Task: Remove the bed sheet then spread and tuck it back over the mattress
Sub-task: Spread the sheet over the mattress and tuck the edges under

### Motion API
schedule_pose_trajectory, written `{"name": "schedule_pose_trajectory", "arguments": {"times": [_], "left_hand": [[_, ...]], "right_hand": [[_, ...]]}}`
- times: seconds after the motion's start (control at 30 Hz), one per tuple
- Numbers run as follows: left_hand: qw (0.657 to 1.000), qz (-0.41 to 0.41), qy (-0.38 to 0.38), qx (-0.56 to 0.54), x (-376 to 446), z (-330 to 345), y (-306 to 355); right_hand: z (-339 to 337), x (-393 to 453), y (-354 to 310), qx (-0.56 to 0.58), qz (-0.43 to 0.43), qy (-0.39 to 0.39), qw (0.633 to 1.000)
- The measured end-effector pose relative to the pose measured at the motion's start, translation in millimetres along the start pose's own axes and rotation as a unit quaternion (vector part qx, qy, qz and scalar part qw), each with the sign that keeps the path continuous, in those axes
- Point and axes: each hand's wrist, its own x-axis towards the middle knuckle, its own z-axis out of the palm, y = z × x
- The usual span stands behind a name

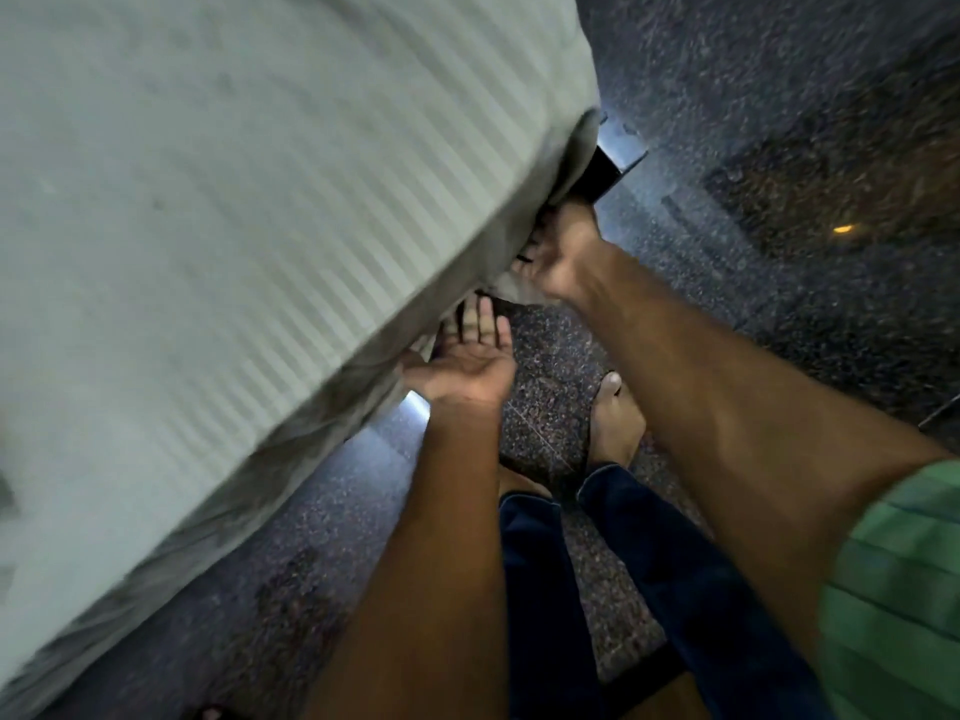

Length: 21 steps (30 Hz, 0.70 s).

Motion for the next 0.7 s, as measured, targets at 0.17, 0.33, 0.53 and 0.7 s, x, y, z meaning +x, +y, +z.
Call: {"name": "schedule_pose_trajectory", "arguments": {"times": [0.17,0.33,0.53,0.7], "left_hand": [[0.999,0.0,0.044,-0.002,-23,-21,-16],[0.999,0.01,0.025,0.027,-22,-7,-14],[1.0,0.019,0.013,0.012,-15,-7,-10],[1.0,0.023,-0.008,-0.014,-24,-12,-20]], "right_hand": [[-38,-5,34,-0.077,-0.115,0.185,0.973],[-44,7,44,-0.108,-0.085,0.095,0.986],[-27,37,48,-0.102,-0.198,0.206,0.953],[-1,-27,49,0.114,-0.055,0.077,0.989]]}}
